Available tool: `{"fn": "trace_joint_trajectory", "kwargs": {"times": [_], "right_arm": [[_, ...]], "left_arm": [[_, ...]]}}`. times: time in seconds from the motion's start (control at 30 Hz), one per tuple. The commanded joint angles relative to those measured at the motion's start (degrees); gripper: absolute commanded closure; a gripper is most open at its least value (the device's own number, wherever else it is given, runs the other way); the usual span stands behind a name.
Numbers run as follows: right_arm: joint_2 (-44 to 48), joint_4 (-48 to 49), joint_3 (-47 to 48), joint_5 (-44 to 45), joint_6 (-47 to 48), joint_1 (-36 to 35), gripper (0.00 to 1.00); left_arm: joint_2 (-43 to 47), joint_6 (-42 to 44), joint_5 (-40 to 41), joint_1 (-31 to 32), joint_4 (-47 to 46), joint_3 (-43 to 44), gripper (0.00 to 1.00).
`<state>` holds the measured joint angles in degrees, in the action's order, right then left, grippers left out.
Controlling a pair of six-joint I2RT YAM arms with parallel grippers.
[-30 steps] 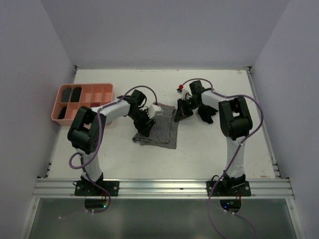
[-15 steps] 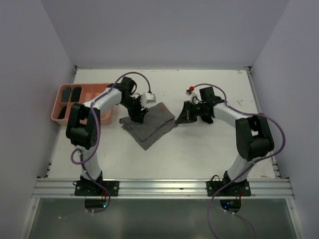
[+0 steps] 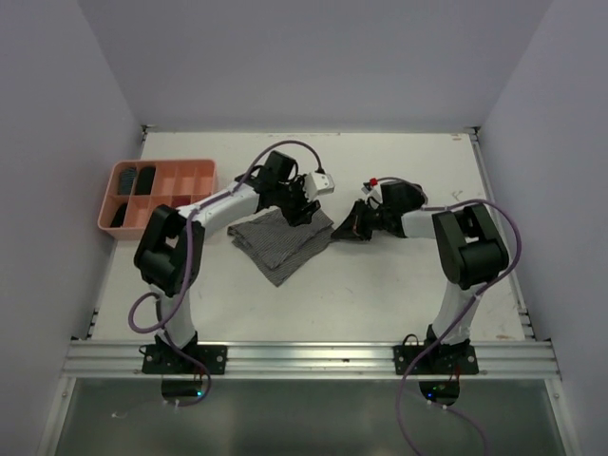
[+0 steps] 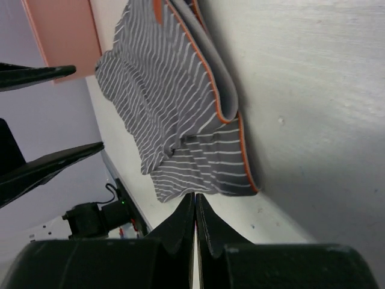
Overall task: Roll the underwear
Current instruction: Fold the underwear
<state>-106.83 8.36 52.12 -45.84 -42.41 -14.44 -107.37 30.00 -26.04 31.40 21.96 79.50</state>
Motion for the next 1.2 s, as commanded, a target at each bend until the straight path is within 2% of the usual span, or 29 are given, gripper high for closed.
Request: {"fn": "trace_joint_trajectory", "kwargs": {"times": [0.0,0.13,0.43,0.57,0.77,0.87,0.97,1.17], "right_arm": [[-1.9,6.6,1.4,0.9,-2.6,0.2,0.94],[-4.7,6.4,2.1,2.0,-2.4,0.2,0.94],[-9.2,4.4,2.9,4.1,-2.0,0.2,0.94],[-9.5,4.0,2.8,4.3,-1.9,0.4,0.95],[-9.8,3.4,2.6,5.0,-1.8,0.5,0.95],[-10.3,3.3,2.8,4.9,-1.8,0.6,0.95],[-10.5,3.8,2.7,4.9,-2.1,0.6,0.95],[-10.9,3.8,2.6,5.2,-2.2,0.8,0.95]], "left_arm": [[-2.7,-4.0,4.6,2.2,-5.3,2.1,0.44],[-4.7,-5.5,5.3,4.5,-8.5,1.8,0.44],[-9.7,-6.1,7.8,7.0,-8.1,4.5,0.42],[-10.5,-6.2,10.0,7.5,-8.6,4.6,0.46],[-11.5,-6.3,11.3,7.6,-7.5,5.6,0.71],[-10.3,-6.9,10.4,7.7,-7.1,5.6,0.90],[-9.0,-8.3,9.3,8.0,-6.2,6.2,1.00],[-8.1,-11.2,6.6,9.1,-3.2,7.7,1.00]]}}
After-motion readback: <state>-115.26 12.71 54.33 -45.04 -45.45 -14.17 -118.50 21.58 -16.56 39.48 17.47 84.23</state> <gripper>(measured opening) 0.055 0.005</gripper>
